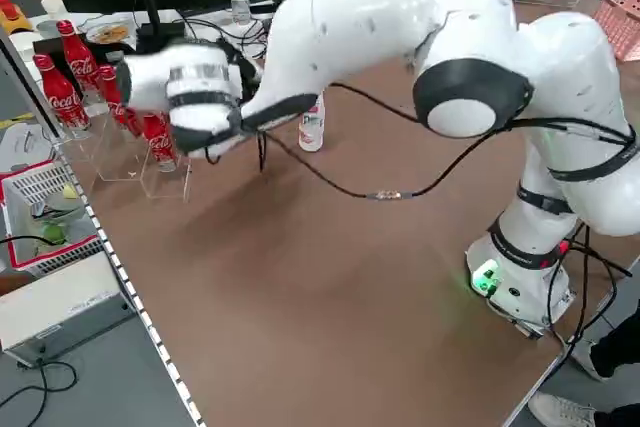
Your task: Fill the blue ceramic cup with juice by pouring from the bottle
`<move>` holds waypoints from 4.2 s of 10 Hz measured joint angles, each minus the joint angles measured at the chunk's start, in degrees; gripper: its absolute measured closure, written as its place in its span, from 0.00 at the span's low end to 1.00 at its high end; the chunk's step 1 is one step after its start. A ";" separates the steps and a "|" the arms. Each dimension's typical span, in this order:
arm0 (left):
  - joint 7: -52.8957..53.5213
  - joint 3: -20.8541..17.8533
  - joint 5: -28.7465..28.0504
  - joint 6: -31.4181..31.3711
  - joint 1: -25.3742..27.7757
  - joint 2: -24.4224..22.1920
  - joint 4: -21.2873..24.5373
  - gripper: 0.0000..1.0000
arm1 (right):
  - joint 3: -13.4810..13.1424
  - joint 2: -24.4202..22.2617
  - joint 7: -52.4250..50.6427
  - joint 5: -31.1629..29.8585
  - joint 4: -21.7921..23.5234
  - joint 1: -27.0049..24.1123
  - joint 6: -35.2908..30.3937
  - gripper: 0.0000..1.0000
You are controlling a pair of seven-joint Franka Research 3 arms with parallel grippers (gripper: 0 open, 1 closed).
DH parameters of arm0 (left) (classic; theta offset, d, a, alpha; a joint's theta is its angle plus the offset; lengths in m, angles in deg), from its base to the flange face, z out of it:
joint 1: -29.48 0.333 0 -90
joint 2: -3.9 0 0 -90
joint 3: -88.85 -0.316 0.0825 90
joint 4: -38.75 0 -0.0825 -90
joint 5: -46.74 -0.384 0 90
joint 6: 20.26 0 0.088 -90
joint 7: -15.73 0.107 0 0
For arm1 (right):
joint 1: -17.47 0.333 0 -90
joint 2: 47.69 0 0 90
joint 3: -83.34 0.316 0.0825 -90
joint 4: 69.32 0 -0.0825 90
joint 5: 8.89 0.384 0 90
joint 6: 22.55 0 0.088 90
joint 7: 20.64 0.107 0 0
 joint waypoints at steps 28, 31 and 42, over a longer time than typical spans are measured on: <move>-134.98 -6.69 -23.68 -11.69 -41.00 -39.02 7.69 0.00 | 0.29 -0.25 0.00 0.04 0.02 0.00 0.44 0.00; -134.98 -15.46 -23.72 -9.55 -49.58 -39.01 7.35 0.00 | 0.29 -0.25 0.01 0.04 0.02 0.00 0.52 0.00; -135.22 -21.81 -28.07 -5.45 -57.84 -39.00 6.91 0.00 | 0.26 -0.25 0.01 0.04 0.02 -0.03 0.70 0.00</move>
